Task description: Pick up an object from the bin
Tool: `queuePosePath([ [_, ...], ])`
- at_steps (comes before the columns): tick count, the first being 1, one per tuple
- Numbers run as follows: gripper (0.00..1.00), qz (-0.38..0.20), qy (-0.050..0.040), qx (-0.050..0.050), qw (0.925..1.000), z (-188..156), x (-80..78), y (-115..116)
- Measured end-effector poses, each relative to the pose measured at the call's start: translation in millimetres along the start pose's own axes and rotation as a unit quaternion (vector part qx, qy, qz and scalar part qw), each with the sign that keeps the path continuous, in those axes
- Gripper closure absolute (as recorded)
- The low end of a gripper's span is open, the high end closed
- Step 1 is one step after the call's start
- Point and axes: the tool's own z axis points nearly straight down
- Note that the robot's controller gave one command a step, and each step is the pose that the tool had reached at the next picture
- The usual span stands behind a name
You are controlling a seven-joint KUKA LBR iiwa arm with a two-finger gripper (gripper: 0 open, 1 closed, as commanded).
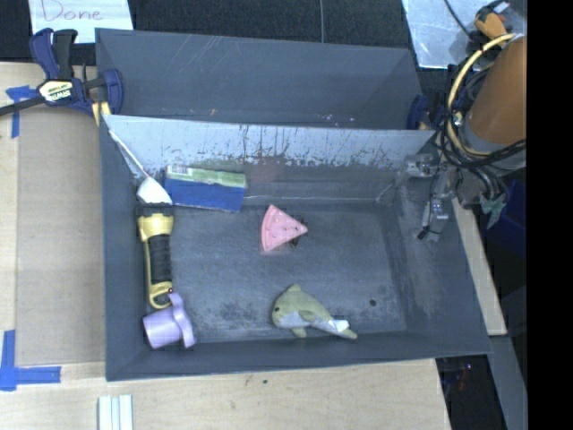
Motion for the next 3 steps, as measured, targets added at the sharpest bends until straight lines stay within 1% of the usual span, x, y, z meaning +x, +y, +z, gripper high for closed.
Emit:
queuePosePath([
  [1, 0.00, -0.042, 0.0019, -0.002, 0.9991, 112.8, 24.0, 83.3],
  [2, 0.00, 0.043, -0.0118, 0.003, 0.9990, 24.5, -26.8, 72.2],
  [3, 0.00, -0.050, 0.0033, -0.002, 0.9988, 81.5, -22.7, 136.8],
])
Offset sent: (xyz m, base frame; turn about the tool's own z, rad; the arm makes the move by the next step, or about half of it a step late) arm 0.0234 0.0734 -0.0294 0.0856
